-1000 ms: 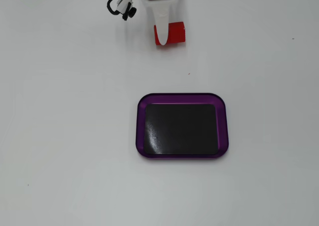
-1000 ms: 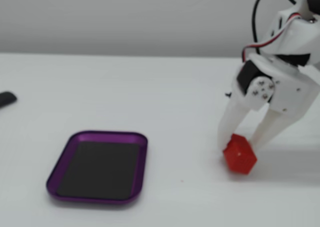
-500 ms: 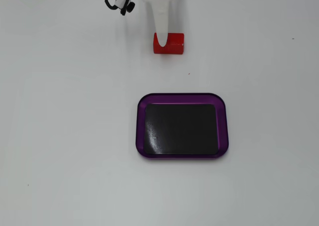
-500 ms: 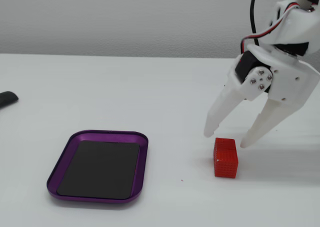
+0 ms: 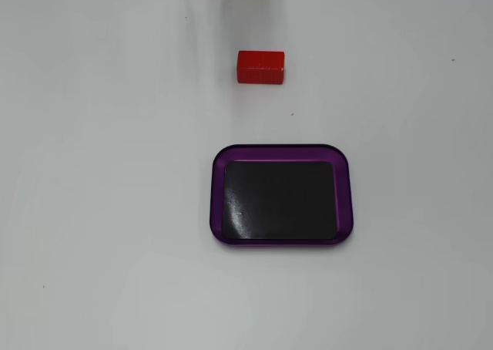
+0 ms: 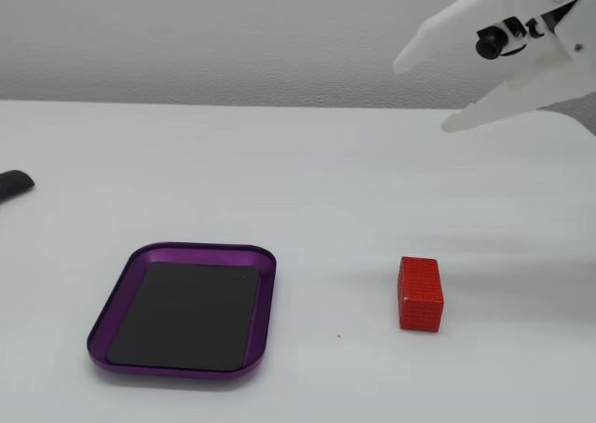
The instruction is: Remove the cube from the box.
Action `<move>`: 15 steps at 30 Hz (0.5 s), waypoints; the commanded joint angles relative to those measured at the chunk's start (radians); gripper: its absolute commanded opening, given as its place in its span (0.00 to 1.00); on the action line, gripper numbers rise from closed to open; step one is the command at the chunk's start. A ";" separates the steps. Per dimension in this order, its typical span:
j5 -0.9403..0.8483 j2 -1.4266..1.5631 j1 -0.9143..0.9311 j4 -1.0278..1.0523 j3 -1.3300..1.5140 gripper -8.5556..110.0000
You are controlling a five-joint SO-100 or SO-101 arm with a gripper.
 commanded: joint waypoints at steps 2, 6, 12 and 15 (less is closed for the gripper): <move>-0.005 0.195 0.066 -0.120 0.288 0.23; -0.002 0.376 0.095 -0.187 0.500 0.23; 0.012 0.407 0.100 -0.129 0.595 0.22; 0.012 0.387 0.087 -0.046 0.591 0.21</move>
